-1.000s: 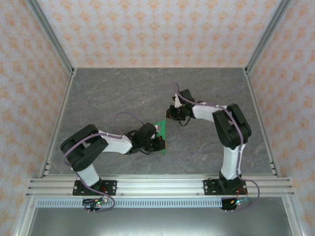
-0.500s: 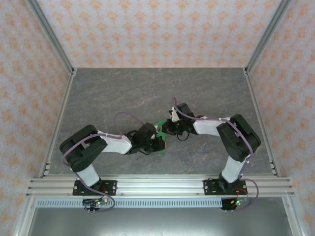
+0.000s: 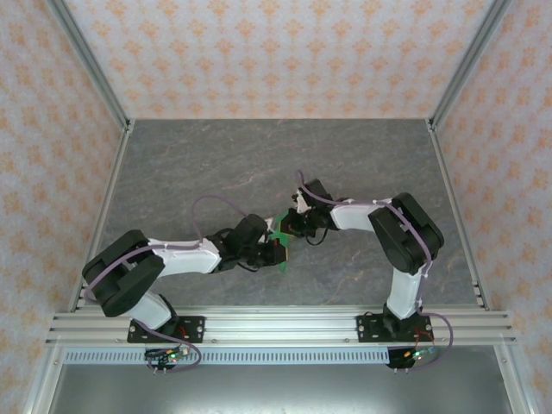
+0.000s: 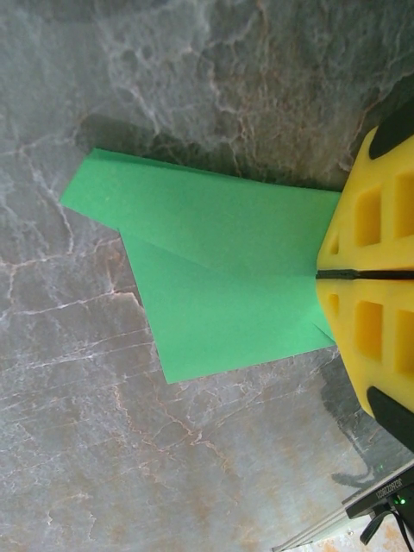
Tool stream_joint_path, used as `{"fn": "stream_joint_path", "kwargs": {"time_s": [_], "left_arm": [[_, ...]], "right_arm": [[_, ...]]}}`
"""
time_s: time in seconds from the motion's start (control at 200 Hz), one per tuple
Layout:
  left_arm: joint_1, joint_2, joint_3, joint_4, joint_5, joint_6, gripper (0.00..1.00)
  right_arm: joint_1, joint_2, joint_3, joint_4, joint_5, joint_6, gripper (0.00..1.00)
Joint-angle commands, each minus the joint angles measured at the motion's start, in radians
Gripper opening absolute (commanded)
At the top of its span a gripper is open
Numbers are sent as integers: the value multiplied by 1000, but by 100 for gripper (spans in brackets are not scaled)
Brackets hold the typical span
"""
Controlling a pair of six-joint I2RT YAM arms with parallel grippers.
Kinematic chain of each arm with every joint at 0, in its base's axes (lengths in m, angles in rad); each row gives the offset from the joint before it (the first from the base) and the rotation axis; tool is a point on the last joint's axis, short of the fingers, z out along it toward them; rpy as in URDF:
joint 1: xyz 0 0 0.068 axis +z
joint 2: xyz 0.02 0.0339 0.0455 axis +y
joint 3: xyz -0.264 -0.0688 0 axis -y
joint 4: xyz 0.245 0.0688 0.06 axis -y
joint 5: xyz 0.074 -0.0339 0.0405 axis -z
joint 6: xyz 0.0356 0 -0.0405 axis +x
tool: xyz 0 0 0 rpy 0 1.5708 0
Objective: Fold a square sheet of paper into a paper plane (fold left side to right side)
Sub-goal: Fold the wing for the fifth time at the center of the table.
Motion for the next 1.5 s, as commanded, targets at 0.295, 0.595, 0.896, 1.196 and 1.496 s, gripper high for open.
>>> {"fn": "stream_joint_path", "kwargs": {"time_s": [0.295,0.595,0.896,1.196,1.496], "left_arm": [[-7,80,63,-16,83,-36,3],[-8,143,52,-9,87,-30,3],[-9,165,35,1,84,-36,3],[-9,137,12,-24,96,-22,1],[-46,135,-4,-46,167,28,1]], "right_arm": [[25,56,34,-120,105,-36,9],[25,66,38,-136,115,-41,9],[25,67,45,-153,125,-46,9],[26,84,69,-195,149,-44,9],[24,104,93,-215,156,-44,9]]}}
